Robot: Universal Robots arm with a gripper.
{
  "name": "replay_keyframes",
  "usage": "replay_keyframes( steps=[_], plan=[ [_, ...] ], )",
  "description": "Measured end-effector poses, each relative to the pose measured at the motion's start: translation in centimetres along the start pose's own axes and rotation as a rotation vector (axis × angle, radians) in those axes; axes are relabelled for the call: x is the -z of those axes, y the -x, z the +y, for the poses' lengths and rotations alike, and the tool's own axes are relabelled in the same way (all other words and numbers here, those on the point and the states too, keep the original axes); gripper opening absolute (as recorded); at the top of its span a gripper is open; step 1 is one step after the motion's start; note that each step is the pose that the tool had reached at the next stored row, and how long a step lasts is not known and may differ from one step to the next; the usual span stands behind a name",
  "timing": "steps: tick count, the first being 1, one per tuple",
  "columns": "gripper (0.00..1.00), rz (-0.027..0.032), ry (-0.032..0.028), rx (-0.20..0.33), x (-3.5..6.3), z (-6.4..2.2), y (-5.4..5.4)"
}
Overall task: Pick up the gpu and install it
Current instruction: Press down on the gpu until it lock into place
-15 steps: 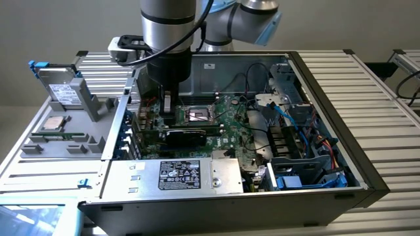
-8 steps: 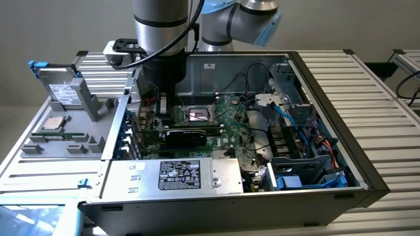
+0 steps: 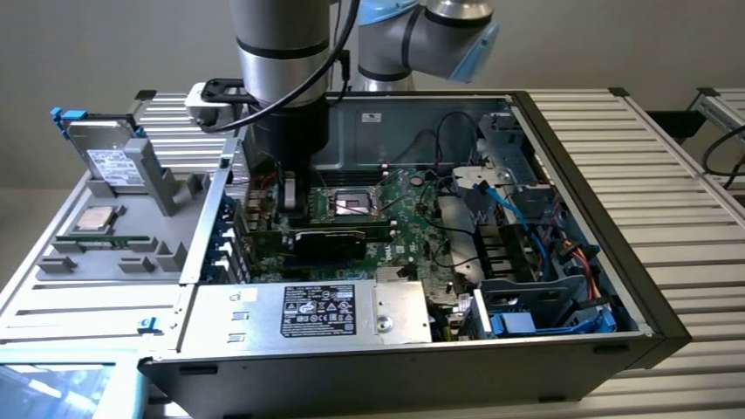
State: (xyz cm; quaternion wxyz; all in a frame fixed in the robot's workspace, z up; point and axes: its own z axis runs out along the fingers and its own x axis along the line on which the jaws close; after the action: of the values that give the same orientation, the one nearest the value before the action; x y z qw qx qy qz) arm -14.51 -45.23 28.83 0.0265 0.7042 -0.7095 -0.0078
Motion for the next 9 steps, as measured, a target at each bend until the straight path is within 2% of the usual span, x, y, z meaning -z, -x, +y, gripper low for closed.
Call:
replay_keyframes(
  steps=[5, 9],
  plan=[
    [0.12, 0.0007, -0.0016, -0.001, -0.78, 0.23, 0.5],
    [0.12, 0.0031, -0.0064, -0.001, -1.32, 0.68, 0.8]
  ],
)
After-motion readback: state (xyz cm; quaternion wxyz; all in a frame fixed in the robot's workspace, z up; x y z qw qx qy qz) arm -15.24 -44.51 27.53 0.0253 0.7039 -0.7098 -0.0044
